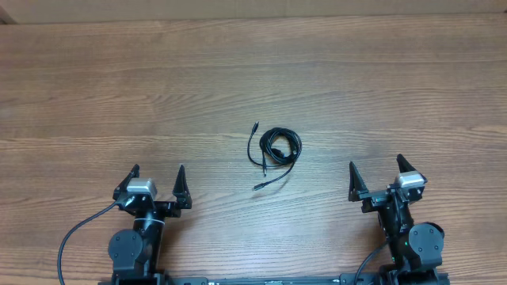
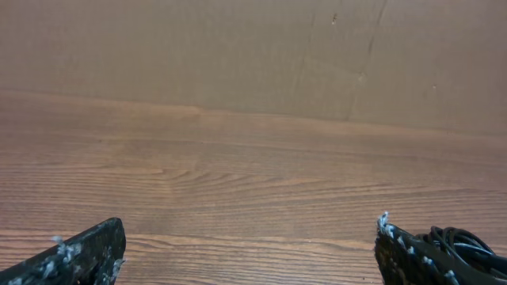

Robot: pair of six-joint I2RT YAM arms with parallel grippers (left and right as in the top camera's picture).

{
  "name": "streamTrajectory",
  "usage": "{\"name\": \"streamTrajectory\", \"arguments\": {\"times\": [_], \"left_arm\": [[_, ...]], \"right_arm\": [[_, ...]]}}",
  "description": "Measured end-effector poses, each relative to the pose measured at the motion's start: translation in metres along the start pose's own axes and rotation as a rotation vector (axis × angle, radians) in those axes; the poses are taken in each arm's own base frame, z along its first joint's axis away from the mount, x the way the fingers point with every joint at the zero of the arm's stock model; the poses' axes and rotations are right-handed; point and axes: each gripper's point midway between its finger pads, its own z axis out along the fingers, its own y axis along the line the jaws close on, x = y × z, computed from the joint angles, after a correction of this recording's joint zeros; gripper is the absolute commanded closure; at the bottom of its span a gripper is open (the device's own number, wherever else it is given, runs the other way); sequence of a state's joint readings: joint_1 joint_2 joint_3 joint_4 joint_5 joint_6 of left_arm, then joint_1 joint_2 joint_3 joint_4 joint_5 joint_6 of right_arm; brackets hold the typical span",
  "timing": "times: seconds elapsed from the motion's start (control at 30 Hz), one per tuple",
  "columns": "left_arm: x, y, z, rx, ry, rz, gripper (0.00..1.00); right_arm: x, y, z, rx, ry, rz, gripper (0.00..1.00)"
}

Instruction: Untangle cables

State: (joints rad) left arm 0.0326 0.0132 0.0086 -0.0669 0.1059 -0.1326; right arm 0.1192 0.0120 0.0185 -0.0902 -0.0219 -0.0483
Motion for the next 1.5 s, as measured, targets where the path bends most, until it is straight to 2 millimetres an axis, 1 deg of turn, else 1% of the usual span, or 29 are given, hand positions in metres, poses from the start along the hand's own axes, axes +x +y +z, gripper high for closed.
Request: {"name": "streamTrajectory", "arguments": {"times": [0.93, 1.2, 1.5], "left_arm": [[0.0001, 0.0000, 0.0000, 0.000, 0.000, 0.000, 0.00], [0.0000, -0.0001, 0.0000, 0.000, 0.000, -0.011, 0.00], [0.0027, 0.0004, -0.0005, -0.003, 0.017, -0.024, 0.00]], "right_arm": [[0.0000, -0.0021, 0.0000, 0.012, -0.001, -0.001, 0.00], [-0.0027, -0.0019, 0.0000, 0.011, -0.011, 0.000, 0.00], [0.0040, -0.0024, 0.0001, 0.015, 0.017, 0.058, 0.00]]}}
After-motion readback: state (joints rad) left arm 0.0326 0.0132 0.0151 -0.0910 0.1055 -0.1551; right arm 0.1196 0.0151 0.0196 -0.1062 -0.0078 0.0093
